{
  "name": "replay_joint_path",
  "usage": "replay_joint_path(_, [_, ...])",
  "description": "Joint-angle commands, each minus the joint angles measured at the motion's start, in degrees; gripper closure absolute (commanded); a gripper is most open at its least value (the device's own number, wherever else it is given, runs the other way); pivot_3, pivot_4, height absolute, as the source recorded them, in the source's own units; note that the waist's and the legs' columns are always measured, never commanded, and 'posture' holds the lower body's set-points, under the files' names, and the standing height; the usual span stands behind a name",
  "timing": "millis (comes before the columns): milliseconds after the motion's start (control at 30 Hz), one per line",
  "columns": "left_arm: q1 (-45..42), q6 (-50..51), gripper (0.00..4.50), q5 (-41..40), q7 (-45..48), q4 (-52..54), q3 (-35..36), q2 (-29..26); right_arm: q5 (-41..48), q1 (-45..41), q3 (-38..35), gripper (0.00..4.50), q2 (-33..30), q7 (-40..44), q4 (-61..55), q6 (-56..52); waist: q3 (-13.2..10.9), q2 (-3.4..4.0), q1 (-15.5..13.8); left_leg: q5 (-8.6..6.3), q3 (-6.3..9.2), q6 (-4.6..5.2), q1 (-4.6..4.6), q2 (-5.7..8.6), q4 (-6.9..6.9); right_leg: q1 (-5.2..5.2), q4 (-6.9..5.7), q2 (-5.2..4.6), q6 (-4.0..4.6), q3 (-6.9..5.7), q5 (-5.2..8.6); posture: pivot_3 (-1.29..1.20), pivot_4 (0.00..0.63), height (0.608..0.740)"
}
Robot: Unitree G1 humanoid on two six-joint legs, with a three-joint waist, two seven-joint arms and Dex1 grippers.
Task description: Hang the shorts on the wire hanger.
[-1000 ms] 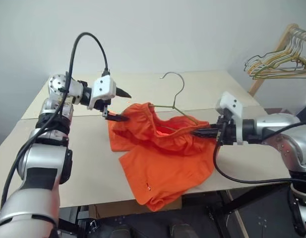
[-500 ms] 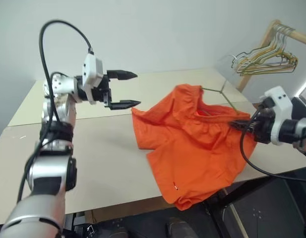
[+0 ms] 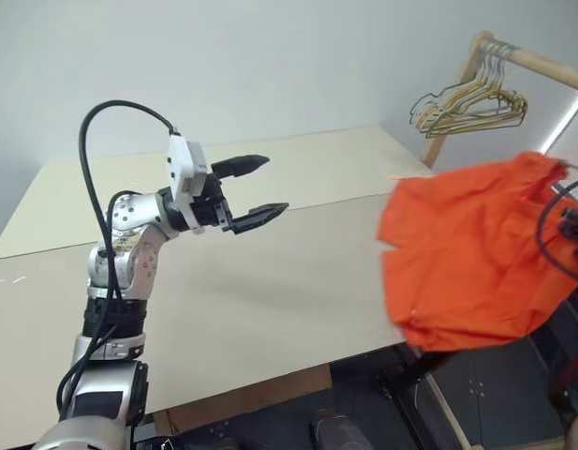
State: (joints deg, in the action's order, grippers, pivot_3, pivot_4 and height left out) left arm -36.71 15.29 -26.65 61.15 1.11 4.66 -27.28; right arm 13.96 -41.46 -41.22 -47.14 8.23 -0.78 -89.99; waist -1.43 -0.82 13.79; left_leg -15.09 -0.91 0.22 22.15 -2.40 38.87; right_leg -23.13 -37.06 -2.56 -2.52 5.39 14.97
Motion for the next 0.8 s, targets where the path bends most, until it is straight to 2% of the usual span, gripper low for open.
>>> replay_joint_path(33, [1.1, 0.4, 0.00, -0.5, -1.4, 3.7, 0.1, -1.0, -2.9, -4.4, -2.5, 4.41, 0.6, -4.0, 4.4, 6.1, 0.1, 0.14, 0.6, 0.00, -0.02, 0.00, 0.00, 0.02, -0.04, 0.00, 0.01, -0.01, 0.00, 0.03, 0.00, -0.27, 0.000, 0.740])
replay_joint_path(333, [2.6, 0.3, 0.00, -2.1, -2.4, 6.4, -0.7, -0.7, -5.6, -13.7, -1.5, 4.41, -0.2, -11.5, 21.9, 21.1, 0.1, 0.31, 1.7, 0.00, -0.32, 0.01, -0.16, 0.10, -0.16, 0.10, 0.08, -0.05, -0.02, 0.14, 0.02, -0.25, 0.000, 0.740])
replay_joint_path(533, [2.8, -0.7, 0.00, -3.1, -3.7, 7.7, -0.4, -0.3, -5.8, -16.2, -1.6, 4.41, -0.6, -15.5, 27.3, 27.8, 0.1, 0.31, 1.4, 0.00, -0.44, 0.01, -0.12, 0.15, -0.15, 0.12, 0.15, -0.10, -0.05, 0.16, 0.03, -0.24, 0.000, 0.740])
replay_joint_path(800, [4.3, -2.7, 0.00, -4.8, -3.1, 8.9, -0.1, 0.7, -3.9, -19.0, -3.7, 4.41, -0.2, -18.9, 32.6, 27.2, 0.1, 0.35, 1.4, 0.00, -0.48, 0.01, -0.16, 0.15, -0.17, 0.13, 0.14, -0.09, -0.06, 0.21, 0.04, -0.23, 0.000, 0.740])
